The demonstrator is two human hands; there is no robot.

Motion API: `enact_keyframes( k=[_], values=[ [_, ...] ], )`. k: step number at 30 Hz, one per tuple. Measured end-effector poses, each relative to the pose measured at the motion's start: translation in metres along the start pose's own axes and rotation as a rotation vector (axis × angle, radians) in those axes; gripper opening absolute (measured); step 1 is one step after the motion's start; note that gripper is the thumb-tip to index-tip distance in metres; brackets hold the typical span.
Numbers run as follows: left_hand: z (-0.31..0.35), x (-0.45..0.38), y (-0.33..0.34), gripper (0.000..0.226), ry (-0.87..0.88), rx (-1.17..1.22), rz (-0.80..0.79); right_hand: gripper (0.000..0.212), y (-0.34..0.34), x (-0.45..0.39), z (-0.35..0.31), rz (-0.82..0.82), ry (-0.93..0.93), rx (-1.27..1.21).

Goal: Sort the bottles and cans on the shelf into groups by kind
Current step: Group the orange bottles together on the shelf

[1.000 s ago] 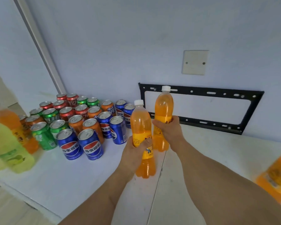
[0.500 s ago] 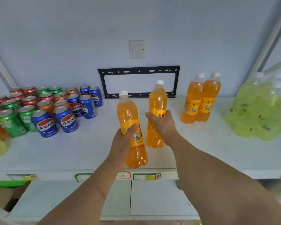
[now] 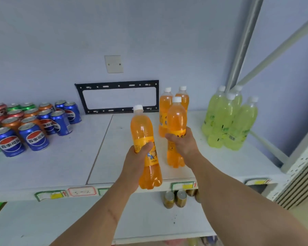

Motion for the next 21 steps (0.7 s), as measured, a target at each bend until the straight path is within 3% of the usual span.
enact_keyframes(
  k=[3,7,11,21],
  values=[
    [-0.001,0.000,0.022,0.052,0.003,0.006,0.009,0.069,-0.019,-0.018,0.006,-0.021,-0.006,-0.020],
    [-0.006,-0.009,0.037,0.034,0.008,0.004,0.050,0.072,-0.034,-0.041,0.014,-0.030,-0.036,-0.033],
    [-0.008,-0.023,0.046,0.054,0.021,0.007,0.074,0.075,-0.039,-0.068,0.015,-0.049,-0.068,-0.020],
    [0.002,-0.068,0.049,0.041,0.112,-0.131,0.146,0.075,-0.048,-0.085,0.031,-0.031,-0.058,0.016]
  ],
)
Point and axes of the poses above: each hand's wrist, its own x-axis away from the middle knuckle, its own y-axis out of the palm, z = x × y, the point moved 8 cm from there along -x, towards the middle knuckle, and after that the axes turned 3 degrees about -x, right-handed, at the moved point
